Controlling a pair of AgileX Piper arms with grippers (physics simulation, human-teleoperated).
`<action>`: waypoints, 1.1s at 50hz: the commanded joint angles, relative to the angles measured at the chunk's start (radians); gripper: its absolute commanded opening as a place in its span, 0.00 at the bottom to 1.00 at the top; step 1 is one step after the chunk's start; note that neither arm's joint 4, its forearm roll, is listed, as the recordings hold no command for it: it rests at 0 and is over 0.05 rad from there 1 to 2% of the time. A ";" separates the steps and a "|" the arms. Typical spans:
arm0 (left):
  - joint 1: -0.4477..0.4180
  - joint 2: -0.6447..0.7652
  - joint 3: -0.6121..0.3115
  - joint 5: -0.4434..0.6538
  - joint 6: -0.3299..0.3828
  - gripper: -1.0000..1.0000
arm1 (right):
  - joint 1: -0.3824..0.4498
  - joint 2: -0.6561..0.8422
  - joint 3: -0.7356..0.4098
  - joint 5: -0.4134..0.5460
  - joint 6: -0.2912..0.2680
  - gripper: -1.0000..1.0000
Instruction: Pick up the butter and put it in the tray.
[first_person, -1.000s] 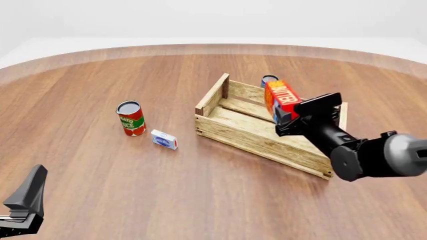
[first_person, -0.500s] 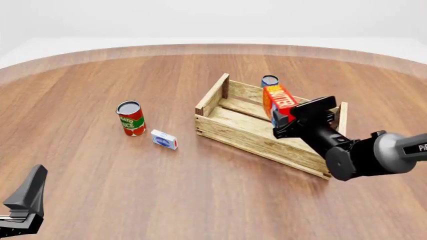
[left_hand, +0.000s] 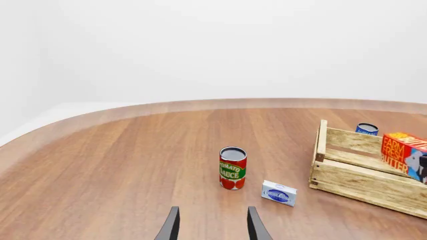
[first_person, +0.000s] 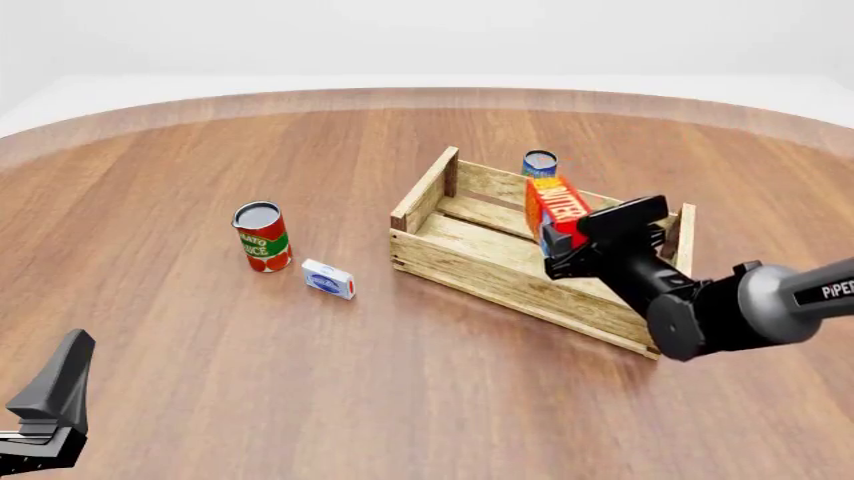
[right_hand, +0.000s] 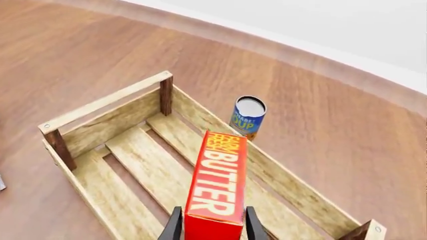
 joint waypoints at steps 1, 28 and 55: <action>0.000 0.000 0.000 0.000 0.000 1.00 | -0.010 0.006 -0.027 0.011 0.024 1.00; 0.000 0.000 0.000 0.000 0.000 1.00 | -0.006 -0.034 -0.015 0.026 0.020 1.00; 0.000 0.000 0.000 0.000 0.000 1.00 | -0.019 -0.236 0.033 0.095 0.032 1.00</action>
